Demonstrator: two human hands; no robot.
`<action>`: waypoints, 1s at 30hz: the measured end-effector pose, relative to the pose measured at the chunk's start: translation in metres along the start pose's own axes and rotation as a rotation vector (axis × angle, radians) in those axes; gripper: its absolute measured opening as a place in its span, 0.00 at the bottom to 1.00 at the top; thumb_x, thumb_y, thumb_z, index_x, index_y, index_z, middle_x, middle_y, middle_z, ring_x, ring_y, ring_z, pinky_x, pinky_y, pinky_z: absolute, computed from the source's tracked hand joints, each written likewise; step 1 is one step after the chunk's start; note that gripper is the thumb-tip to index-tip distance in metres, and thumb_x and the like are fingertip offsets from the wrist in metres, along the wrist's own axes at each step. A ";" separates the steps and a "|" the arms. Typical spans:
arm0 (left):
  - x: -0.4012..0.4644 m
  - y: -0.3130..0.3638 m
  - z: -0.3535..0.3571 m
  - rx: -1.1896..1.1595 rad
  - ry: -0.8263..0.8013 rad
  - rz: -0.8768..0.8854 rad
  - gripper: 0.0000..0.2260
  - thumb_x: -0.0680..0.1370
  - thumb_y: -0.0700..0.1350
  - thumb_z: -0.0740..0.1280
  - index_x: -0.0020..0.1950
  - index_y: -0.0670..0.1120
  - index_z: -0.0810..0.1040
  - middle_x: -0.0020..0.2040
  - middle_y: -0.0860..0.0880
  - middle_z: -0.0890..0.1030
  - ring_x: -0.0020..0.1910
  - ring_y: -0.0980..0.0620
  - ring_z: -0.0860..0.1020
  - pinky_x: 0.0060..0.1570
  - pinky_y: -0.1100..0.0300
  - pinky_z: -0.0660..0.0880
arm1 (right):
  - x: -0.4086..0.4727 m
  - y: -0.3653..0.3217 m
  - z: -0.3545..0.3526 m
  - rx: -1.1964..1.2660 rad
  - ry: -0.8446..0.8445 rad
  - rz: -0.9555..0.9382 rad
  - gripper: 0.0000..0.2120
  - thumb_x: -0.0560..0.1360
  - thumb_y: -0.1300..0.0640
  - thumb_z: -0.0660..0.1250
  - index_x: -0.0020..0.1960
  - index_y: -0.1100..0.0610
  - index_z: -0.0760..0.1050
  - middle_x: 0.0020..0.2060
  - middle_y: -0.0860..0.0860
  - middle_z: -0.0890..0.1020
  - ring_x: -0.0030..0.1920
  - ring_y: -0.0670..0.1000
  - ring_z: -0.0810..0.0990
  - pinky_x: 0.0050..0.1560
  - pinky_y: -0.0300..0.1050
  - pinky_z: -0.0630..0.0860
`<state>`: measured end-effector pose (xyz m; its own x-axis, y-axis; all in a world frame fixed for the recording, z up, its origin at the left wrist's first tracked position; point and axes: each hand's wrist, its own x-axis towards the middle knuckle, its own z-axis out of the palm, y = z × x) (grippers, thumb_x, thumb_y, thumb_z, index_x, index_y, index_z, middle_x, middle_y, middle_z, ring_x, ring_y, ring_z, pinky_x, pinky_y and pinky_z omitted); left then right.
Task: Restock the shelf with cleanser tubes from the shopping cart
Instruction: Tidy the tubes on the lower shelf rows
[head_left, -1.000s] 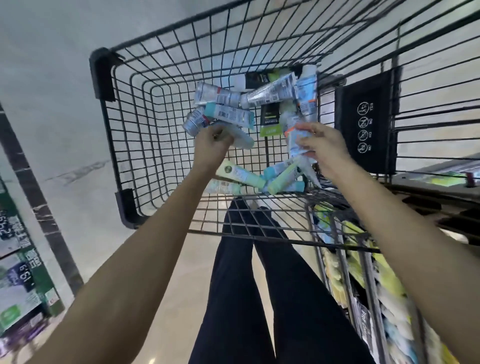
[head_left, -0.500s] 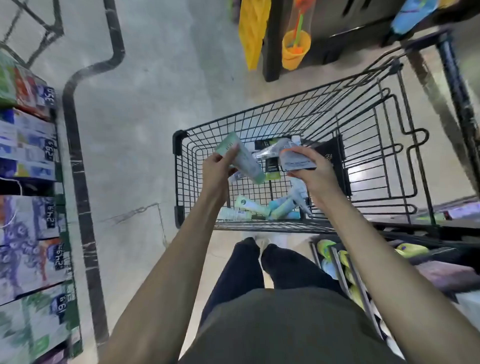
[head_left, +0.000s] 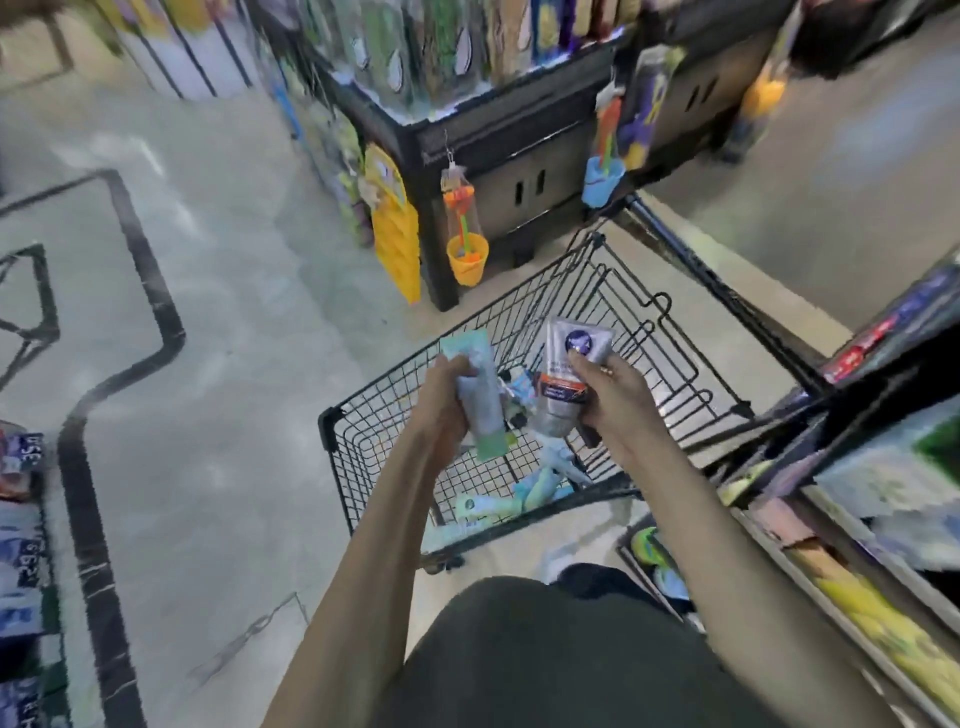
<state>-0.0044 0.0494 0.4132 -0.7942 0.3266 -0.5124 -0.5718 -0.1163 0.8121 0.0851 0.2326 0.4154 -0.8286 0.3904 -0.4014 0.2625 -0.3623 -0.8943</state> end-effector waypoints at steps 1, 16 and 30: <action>-0.004 0.000 0.001 0.028 -0.059 0.011 0.09 0.78 0.35 0.61 0.57 0.42 0.71 0.45 0.44 0.74 0.42 0.45 0.76 0.41 0.55 0.78 | -0.010 0.000 0.001 0.047 0.029 -0.010 0.05 0.81 0.54 0.69 0.56 0.51 0.81 0.52 0.55 0.87 0.55 0.61 0.84 0.58 0.62 0.79; -0.088 -0.060 0.055 0.157 -0.573 -0.107 0.16 0.82 0.38 0.68 0.69 0.42 0.74 0.64 0.37 0.81 0.59 0.36 0.82 0.49 0.44 0.82 | -0.181 0.028 -0.060 0.372 0.535 -0.087 0.11 0.79 0.53 0.72 0.58 0.58 0.80 0.46 0.57 0.86 0.41 0.54 0.85 0.46 0.53 0.82; -0.222 -0.169 0.170 0.446 -0.934 -0.077 0.32 0.66 0.28 0.76 0.67 0.49 0.76 0.56 0.46 0.85 0.50 0.43 0.83 0.49 0.45 0.83 | -0.358 0.075 -0.170 0.423 0.759 -0.212 0.16 0.71 0.64 0.78 0.57 0.58 0.80 0.43 0.51 0.86 0.42 0.52 0.84 0.43 0.41 0.77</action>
<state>0.3038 0.1562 0.4371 -0.1736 0.9376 -0.3014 -0.3353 0.2315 0.9132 0.4854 0.2097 0.4579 -0.2493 0.8852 -0.3927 -0.1878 -0.4420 -0.8771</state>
